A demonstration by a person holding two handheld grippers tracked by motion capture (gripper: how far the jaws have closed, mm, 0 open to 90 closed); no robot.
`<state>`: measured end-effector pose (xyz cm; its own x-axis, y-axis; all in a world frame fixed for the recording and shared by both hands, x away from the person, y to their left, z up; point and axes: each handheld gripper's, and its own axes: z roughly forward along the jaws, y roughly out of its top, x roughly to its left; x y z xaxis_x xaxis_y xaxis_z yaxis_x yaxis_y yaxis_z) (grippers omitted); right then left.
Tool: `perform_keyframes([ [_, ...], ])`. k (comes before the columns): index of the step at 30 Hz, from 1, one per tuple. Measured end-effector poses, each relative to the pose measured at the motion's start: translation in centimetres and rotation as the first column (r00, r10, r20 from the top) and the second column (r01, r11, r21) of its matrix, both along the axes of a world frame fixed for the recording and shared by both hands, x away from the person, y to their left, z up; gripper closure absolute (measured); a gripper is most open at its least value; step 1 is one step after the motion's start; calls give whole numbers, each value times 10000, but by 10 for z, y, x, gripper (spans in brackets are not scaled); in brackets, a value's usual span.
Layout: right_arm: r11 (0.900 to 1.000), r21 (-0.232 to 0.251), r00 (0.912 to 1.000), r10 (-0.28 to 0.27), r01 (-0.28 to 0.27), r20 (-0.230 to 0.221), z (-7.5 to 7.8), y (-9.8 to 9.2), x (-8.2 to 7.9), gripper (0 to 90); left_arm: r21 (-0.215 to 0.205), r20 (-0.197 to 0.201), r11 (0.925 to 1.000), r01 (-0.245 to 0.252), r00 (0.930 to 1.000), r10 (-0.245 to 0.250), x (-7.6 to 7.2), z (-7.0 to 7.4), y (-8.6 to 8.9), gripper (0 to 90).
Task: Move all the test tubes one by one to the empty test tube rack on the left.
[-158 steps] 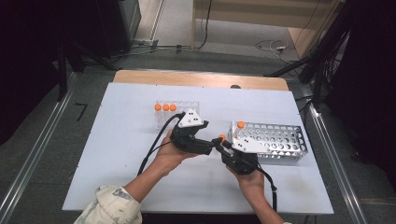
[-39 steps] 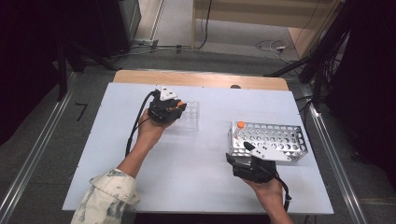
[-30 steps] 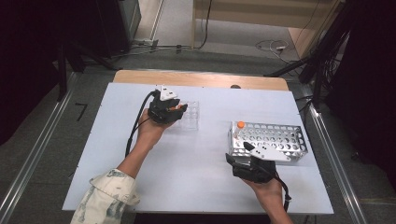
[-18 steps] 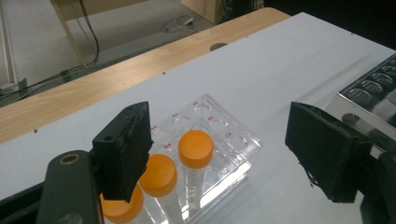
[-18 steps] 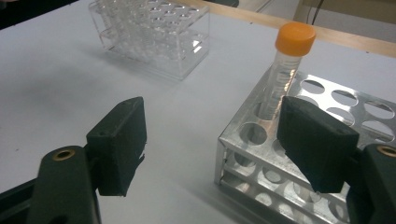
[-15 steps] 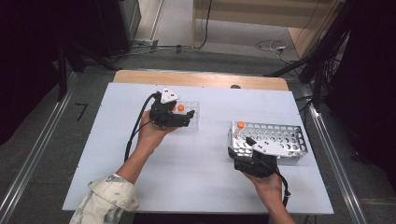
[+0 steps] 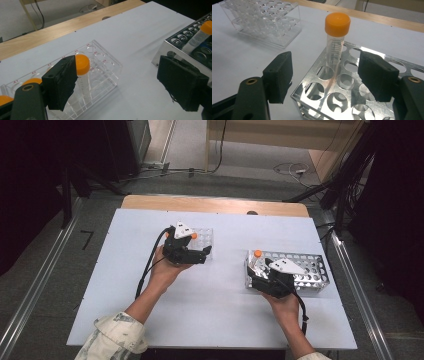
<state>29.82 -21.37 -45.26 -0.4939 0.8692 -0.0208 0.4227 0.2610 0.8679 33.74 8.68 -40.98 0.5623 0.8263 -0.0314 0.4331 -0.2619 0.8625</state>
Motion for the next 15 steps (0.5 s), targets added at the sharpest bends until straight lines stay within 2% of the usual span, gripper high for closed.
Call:
perform_keyframes([
  [4, 9998, -180, 9999, -114, 114, 10, -3, 0, 5, 278, 98, 65, 9999, 59, 10000, -60, -3, 0, -2, 171],
  [6, 9998, -123, 9998, -174, 174, 21, -3, -1, 7, 293, 71, 79, 10000, 24, 10000, -24, -4, -1, -2, 172],
  [15, 9996, -190, 9991, -203, 211, 378, -5, 1, 10, 401, 17, 211, 10000, -93, 9997, 93, -4, -1, -1, 186],
])
